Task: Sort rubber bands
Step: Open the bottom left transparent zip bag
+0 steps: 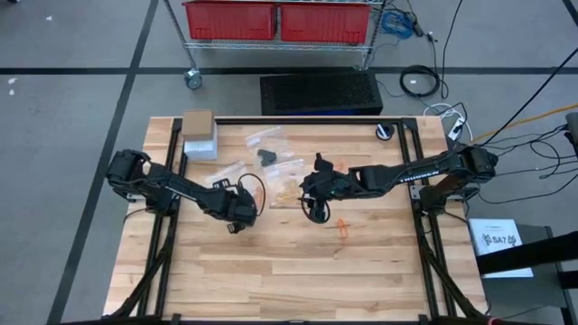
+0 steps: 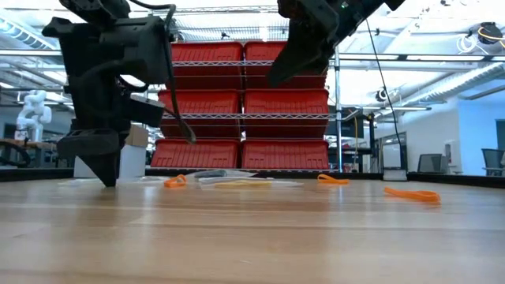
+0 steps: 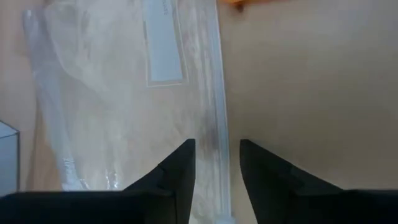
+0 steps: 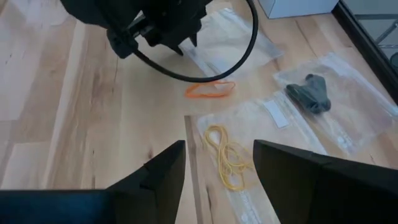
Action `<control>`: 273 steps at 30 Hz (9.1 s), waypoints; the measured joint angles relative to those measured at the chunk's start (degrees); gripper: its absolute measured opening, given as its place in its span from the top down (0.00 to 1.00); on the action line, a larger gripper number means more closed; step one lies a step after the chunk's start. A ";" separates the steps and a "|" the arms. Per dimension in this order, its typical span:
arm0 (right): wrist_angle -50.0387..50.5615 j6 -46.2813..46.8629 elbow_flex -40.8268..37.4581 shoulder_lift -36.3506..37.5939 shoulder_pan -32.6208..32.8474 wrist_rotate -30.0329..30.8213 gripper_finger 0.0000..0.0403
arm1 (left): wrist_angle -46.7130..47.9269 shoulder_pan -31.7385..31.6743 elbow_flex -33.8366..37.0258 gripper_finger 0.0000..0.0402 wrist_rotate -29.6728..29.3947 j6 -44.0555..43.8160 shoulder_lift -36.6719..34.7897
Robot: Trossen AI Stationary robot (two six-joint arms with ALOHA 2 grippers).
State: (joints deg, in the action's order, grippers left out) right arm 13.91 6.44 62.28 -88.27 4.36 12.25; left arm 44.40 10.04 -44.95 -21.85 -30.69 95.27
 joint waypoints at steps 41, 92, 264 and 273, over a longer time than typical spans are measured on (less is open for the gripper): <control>-21.42 -15.74 14.78 -25.32 -1.28 -5.66 0.55 | 11.29 3.73 -2.25 1.00 -19.86 -13.26 -38.39; 26.90 -21.90 60.94 -41.91 -7.05 -6.61 1.00 | 6.88 6.79 0.35 1.00 -23.62 -0.56 -55.84; 35.29 0.12 57.40 -24.92 8.85 2.64 0.97 | -43.22 18.37 -1.40 1.00 -14.38 29.98 -32.55; 41.28 2.12 57.40 -24.92 9.01 2.73 0.98 | -43.92 18.43 -1.40 1.00 -15.91 31.06 -32.58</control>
State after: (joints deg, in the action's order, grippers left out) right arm 55.19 8.55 119.68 -113.19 13.37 14.98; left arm 0.48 28.47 -46.35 -37.76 0.37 62.69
